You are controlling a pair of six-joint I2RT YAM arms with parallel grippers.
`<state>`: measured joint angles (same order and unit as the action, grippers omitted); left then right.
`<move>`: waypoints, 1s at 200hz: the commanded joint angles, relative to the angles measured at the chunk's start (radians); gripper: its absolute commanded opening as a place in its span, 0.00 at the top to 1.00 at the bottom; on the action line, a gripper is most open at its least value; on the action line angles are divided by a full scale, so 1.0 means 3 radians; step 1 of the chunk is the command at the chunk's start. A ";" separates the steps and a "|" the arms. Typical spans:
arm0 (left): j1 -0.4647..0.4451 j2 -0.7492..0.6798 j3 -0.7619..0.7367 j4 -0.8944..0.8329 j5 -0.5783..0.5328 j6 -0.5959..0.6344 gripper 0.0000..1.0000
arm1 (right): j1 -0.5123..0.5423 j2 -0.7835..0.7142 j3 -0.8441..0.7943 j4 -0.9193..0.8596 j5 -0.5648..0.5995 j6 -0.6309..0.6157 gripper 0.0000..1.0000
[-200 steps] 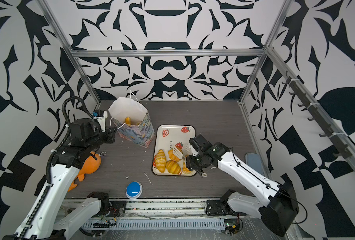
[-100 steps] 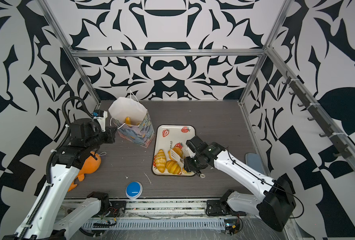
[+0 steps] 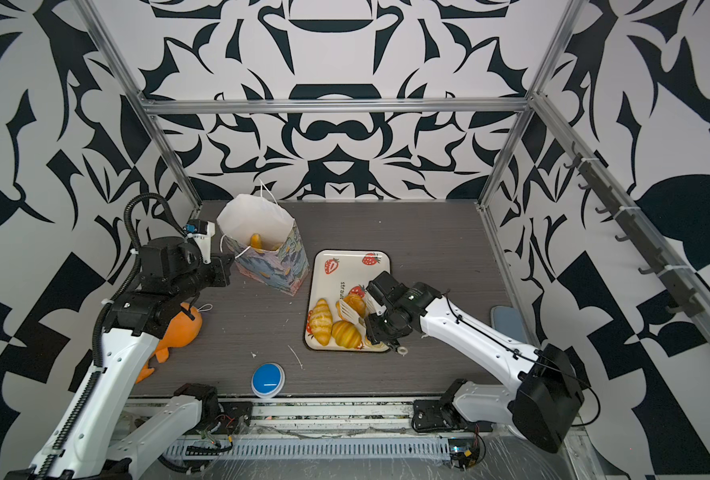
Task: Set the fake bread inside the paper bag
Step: 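Lower the tongs toward the pastries nearest the robot on the tray, then close the right gripper's tongs on the flaky braided pastry and lift it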
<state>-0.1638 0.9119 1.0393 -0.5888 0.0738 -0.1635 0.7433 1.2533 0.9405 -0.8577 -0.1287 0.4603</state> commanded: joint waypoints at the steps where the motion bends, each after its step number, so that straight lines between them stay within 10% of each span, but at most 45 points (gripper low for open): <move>1: -0.0007 -0.0009 -0.0019 -0.0091 -0.0001 0.0012 0.96 | 0.0033 0.0013 0.0195 -0.0032 0.0160 -0.0077 0.43; 200: -0.0011 0.0002 -0.0017 -0.0088 -0.0005 0.0016 0.96 | 0.0169 0.0345 0.0426 -0.0109 0.0397 -0.0218 0.49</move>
<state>-0.1638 0.9119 1.0393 -0.5892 0.0708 -0.1631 0.7876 1.3716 1.0275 -0.8883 -0.0315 0.4076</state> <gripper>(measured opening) 0.049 0.529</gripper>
